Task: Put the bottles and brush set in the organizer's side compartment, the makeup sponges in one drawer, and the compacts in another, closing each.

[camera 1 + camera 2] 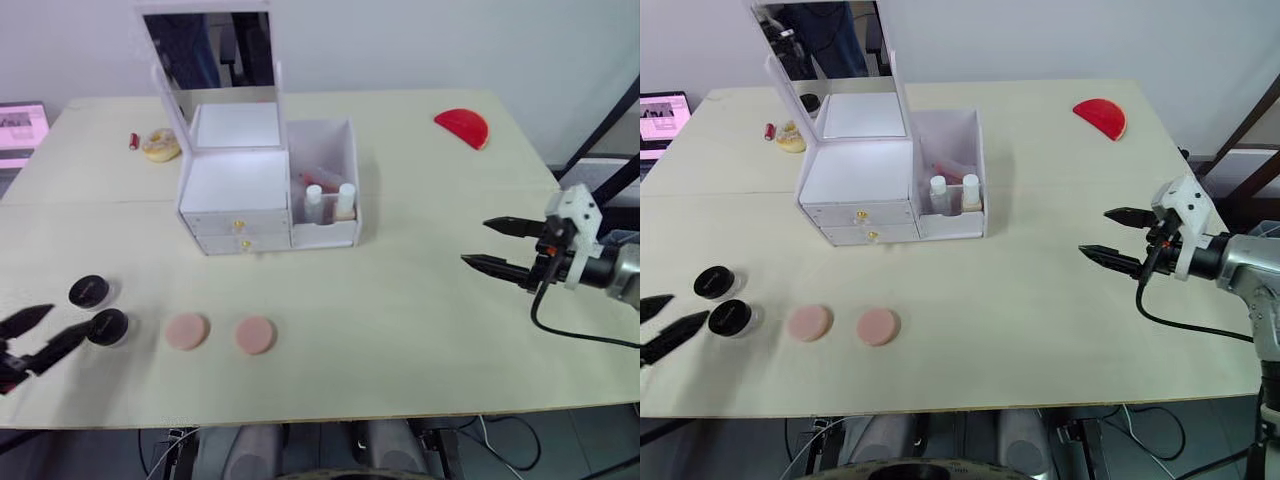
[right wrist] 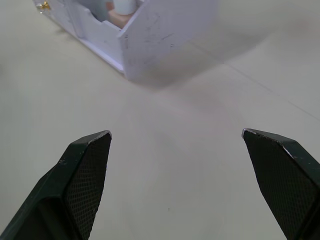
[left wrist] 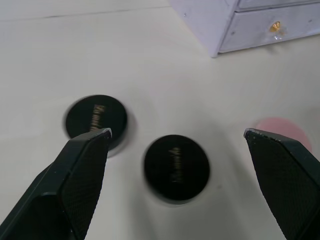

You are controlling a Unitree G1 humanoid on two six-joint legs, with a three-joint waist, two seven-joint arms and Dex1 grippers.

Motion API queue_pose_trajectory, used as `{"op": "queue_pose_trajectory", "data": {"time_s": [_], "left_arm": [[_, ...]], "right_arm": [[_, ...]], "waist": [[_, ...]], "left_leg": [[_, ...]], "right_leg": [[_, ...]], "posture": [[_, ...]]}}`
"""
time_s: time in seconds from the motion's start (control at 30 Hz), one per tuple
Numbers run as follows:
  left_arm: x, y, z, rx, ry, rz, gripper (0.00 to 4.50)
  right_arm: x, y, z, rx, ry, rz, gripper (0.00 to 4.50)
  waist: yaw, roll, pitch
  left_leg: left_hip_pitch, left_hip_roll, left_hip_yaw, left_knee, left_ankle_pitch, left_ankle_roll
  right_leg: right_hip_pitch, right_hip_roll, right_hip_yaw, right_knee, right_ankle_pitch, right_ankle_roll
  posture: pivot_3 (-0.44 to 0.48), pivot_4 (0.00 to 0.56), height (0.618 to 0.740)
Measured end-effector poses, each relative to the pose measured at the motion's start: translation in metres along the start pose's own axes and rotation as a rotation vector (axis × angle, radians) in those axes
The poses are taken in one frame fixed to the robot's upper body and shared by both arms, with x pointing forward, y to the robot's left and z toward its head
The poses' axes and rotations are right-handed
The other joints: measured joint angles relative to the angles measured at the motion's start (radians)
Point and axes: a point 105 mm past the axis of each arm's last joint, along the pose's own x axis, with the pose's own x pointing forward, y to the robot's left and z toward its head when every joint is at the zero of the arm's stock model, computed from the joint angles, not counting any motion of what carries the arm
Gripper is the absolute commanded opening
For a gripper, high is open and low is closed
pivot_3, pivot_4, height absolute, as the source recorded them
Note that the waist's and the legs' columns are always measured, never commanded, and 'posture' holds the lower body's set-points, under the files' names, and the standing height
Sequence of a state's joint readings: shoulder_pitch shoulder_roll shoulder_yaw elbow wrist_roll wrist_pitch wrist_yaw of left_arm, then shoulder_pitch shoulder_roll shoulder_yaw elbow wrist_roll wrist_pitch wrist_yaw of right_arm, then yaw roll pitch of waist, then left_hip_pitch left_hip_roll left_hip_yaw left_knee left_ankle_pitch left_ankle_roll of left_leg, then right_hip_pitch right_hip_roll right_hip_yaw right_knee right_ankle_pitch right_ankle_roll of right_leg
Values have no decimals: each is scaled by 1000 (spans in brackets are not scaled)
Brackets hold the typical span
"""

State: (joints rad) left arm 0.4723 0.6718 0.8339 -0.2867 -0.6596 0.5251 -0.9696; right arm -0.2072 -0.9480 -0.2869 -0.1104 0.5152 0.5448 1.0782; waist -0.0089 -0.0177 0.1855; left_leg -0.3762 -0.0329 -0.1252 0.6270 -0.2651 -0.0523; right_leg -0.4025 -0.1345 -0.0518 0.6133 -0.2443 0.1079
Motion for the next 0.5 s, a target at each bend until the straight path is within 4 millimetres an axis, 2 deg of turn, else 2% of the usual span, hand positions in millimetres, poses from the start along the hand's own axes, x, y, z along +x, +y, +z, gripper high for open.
{"op": "queue_pose_trajectory", "data": {"time_s": [0.27, 0.4, 0.5], "left_arm": [[67, -114, 23, -50, -197, -52, 4500], [101, -127, 32, -80, -267, 94, 4500], [126, -137, 36, -40, -274, 132, 4500]], "right_arm": [[24, 21, 20, -27, -35, 110, 4441], [29, 25, 24, -15, -34, 141, 4441], [35, 40, 28, -12, -35, 221, 4441]], "waist": [[25, 1, 0], [28, 1, 0], [26, 1, -1]], "left_leg": [[2, 0, 1, 7, 0, 0], [3, -1, 1, 9, 0, 0], [2, -1, 1, 9, 0, 1]], "right_leg": [[6, 2, 1, -1, 5, 2], [7, 2, 2, -1, 7, 3], [7, 2, 2, -1, 8, 2]], "posture": [[0, 150, 739], [0, 150, 739], [0, 150, 739]]}}
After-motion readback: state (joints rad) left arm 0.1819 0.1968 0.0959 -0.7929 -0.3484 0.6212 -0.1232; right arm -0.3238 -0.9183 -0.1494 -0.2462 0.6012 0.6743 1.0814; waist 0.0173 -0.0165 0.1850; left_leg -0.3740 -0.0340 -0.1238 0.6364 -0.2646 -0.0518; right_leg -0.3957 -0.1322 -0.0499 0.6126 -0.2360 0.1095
